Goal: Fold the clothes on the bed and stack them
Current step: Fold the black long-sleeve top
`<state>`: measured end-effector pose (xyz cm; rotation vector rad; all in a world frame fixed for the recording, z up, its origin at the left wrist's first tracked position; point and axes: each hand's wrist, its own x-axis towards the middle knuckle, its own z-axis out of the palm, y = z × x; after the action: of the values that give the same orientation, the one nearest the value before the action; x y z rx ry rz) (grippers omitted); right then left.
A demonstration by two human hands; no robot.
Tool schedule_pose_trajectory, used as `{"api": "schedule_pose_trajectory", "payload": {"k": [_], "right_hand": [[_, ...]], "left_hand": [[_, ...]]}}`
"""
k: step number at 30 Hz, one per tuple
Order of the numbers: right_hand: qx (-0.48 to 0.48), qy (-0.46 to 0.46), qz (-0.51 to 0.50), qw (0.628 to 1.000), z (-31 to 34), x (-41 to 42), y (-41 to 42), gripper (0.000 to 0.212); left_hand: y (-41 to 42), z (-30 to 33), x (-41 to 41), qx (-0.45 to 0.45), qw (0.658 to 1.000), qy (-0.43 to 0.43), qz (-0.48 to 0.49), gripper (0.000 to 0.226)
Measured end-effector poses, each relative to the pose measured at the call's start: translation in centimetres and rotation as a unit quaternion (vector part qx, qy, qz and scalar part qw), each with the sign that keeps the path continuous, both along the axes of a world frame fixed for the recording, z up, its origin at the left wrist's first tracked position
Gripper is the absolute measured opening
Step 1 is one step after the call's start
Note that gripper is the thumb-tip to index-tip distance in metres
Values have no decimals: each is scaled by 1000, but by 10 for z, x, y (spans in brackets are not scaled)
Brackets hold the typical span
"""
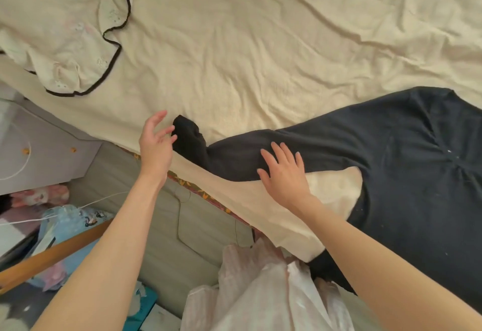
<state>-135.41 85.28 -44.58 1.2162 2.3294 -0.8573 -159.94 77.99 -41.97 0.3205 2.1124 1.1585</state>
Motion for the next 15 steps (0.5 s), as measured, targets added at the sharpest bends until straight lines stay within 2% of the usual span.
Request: {"api": "schedule_pose_trajectory", "payload": {"k": [2,4,7,9,11,13,15], "right_hand": [[36,49,17,998,2,-19,-1,53],[41,76,50,995,2,-39,1,52],[39,82,82,992,-4,-63,7,51],[59,82,100,990,-8,-75,17,48],[65,74,111,989,-11,-87,28,45],[55,54,108,991,-10,-99,35,37],[45,29,105,993,-6,-106,37,22]], "left_hand": [[-3,-10,-1,-76,996,-4,-46,54],[-7,-19,-2,-118,990,-51,-54,57],[-12,-27,-4,-160,984,-69,-31,61],[-11,-32,-8,-203,976,-45,-61,66],[-9,-34,-14,-230,966,-68,-93,70],[-8,-35,-15,-233,959,-123,-103,65],[-10,-32,-12,-221,955,-173,-92,51]]}}
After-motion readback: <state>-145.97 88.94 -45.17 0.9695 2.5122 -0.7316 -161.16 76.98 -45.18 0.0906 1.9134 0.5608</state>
